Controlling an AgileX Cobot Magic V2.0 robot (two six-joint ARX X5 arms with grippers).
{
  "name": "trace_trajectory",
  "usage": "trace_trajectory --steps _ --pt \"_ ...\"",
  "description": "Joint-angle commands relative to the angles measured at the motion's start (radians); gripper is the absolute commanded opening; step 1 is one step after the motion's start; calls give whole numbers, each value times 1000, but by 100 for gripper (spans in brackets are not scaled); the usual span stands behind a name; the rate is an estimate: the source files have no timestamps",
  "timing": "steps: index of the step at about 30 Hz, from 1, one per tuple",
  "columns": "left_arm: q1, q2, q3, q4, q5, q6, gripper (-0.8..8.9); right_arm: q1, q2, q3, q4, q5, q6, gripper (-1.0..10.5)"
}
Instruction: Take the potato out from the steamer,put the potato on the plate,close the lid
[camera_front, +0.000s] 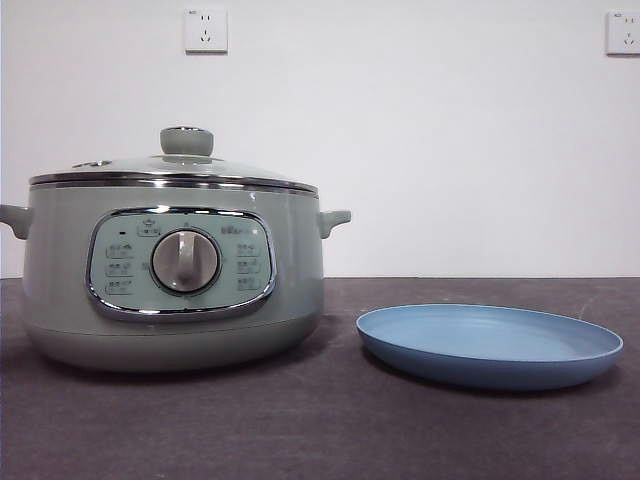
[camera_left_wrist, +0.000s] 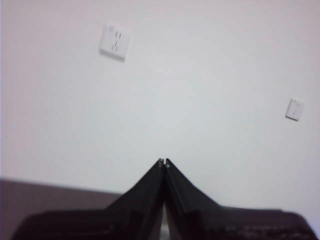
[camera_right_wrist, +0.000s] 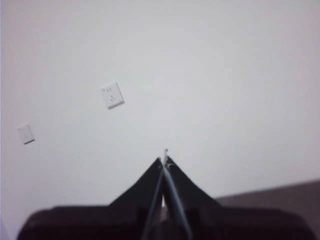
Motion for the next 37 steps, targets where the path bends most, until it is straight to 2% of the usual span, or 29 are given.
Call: trace_trajectory --steps 1,6,10,13,19,21,23,27,28,33,37 --pt "2 101 125 -11 6 94 -8 0 113 149 -28 -68 -81 -11" --pt "2 293 362 -82 34 193 -8 1 329 410 -111 -226 -169 -11" --pt "2 459 552 -180 105 256 -8 2 502 585 -126 -383 -172 -11" --pt "2 581 694 -304 167 282 -8 3 624 703 -170 -521 -172 -11" --pt "0 812 922 -578 311 296 -4 44 824 890 -362 -692 -204 2" --pt "0 867 962 -634 343 297 0 66 866 917 -396 -693 -226 6" --pt "-4 911 983 -666 348 297 31 76 893 926 -412 -690 -243 88" --pt "-24 966 984 -687 343 296 409 77 930 926 -445 -676 -243 579" --pt "-31 979 984 -694 342 296 458 81 933 926 -458 -654 -244 638" --pt "-77 1033 984 -721 339 298 467 101 936 926 -516 -534 -304 633" --pt "-134 1088 984 -733 291 299 467 101 936 926 -534 -525 -309 630"
